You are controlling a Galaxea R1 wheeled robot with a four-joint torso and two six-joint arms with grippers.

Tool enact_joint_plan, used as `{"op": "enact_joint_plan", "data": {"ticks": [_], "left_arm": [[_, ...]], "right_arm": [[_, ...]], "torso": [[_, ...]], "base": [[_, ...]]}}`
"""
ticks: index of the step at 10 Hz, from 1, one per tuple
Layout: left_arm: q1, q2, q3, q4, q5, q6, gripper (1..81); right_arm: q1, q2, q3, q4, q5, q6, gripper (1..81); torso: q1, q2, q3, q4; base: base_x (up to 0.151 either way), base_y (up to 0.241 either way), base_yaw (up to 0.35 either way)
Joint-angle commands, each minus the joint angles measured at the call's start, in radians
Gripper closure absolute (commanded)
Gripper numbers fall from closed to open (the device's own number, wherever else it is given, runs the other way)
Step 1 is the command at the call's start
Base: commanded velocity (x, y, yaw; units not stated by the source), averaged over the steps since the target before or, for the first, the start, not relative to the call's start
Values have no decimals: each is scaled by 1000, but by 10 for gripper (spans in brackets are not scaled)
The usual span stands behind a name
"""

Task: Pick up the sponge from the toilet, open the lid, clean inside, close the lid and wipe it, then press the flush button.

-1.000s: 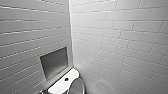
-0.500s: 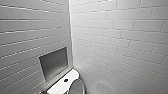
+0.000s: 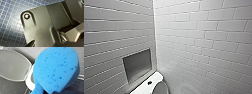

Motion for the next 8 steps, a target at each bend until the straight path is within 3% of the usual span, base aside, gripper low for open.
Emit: {"op": "enact_joint_plan", "data": {"ticks": [1,3,5,6,8], "left_arm": [[-42,-1,-3,1,61,1,10],[-42,2,-3,-1,61,1,10],[-39,1,-3,-1,61,1,10],[-38,-1,-3,-3,59,1,10],[-38,2,-3,-4,61,1,10]], "right_arm": [[119,-47,25,1,-21,15,811],[149,-51,33,3,-24,17,811],[184,-51,33,3,-25,17,811],[207,-50,34,6,-27,17,811],[285,-47,31,3,-56,26,811]], "torso": [[61,-94,-87,0],[96,-154,-114,0],[140,-223,-178,0],[97,-156,-210,0],[136,-216,-173,0]], "base": [[0,0,0],[0,0,0],[0,0,0],[0,0,0],[0,0,0]]}}
